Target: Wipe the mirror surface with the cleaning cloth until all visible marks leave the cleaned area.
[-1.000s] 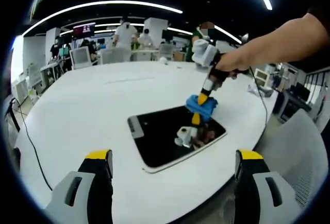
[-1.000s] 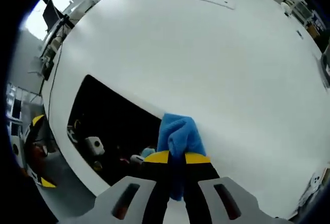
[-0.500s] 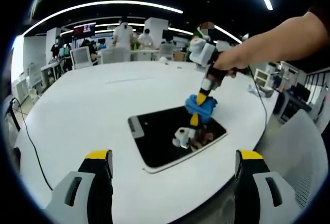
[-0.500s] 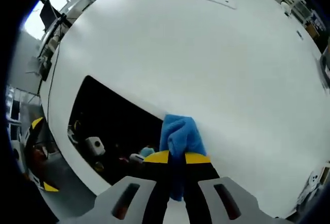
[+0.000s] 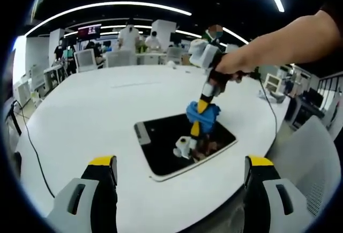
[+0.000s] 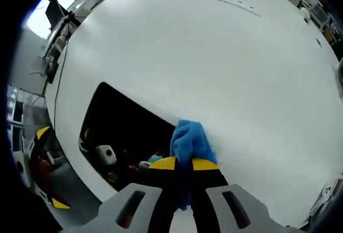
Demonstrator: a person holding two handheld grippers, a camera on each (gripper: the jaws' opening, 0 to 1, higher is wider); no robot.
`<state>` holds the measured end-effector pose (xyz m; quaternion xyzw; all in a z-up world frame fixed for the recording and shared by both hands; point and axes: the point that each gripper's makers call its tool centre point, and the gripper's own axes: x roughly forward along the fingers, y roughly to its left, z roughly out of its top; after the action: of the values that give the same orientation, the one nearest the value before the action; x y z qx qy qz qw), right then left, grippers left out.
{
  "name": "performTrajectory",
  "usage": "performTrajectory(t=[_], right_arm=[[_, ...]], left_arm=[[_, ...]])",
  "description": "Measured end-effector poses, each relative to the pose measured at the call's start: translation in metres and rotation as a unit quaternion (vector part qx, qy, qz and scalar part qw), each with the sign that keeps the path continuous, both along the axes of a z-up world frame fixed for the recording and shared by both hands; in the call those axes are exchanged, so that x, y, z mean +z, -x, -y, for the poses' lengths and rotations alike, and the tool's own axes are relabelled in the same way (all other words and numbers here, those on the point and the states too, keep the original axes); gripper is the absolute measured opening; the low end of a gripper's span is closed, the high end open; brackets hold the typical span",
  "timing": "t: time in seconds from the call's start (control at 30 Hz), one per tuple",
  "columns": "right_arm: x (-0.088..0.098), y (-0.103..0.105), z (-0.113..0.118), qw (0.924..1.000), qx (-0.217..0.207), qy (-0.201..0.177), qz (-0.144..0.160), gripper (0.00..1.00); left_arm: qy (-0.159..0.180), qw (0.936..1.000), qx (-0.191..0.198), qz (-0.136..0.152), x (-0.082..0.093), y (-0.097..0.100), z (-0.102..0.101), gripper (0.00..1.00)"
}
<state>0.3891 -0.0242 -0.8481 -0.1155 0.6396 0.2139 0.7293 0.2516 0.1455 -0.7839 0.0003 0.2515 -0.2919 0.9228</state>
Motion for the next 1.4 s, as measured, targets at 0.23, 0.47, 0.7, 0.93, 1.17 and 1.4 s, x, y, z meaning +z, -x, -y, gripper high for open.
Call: performTrajectory(t=[0.23,0.47,0.7,0.93,1.17,1.4], right_arm=[[0.001,0.002,-0.014,1.0,0.002,-0.003,0.0,0.03],[0.003,0.004,-0.025,1.0,0.003,-0.007,0.0,0.03],[-0.001,-0.003,-0.043,0.9998,0.007,-0.016,-0.002,0.03],[-0.001,-0.002,-0.067,0.9996,0.022,-0.019,-0.001,0.03],[-0.001,-0.003,-0.077,0.9995,0.021,-0.022,-0.003,0.03],[0.0,-0.002,-0.092,0.9993,0.025,-0.028,-0.004,0.03]], left_arm=[[0.002,1.0,0.004,0.0,0.0,-0.001,-0.001,0.99],[0.003,1.0,0.005,0.0,0.0,-0.001,-0.001,0.99],[0.004,1.0,0.007,0.0,0.0,-0.001,-0.002,0.99],[0.0,1.0,-0.001,-0.003,-0.001,0.001,0.0,0.99],[0.0,1.0,-0.001,-0.003,-0.001,0.001,0.0,0.99],[0.001,1.0,0.006,0.001,0.0,0.0,-0.002,0.99]])
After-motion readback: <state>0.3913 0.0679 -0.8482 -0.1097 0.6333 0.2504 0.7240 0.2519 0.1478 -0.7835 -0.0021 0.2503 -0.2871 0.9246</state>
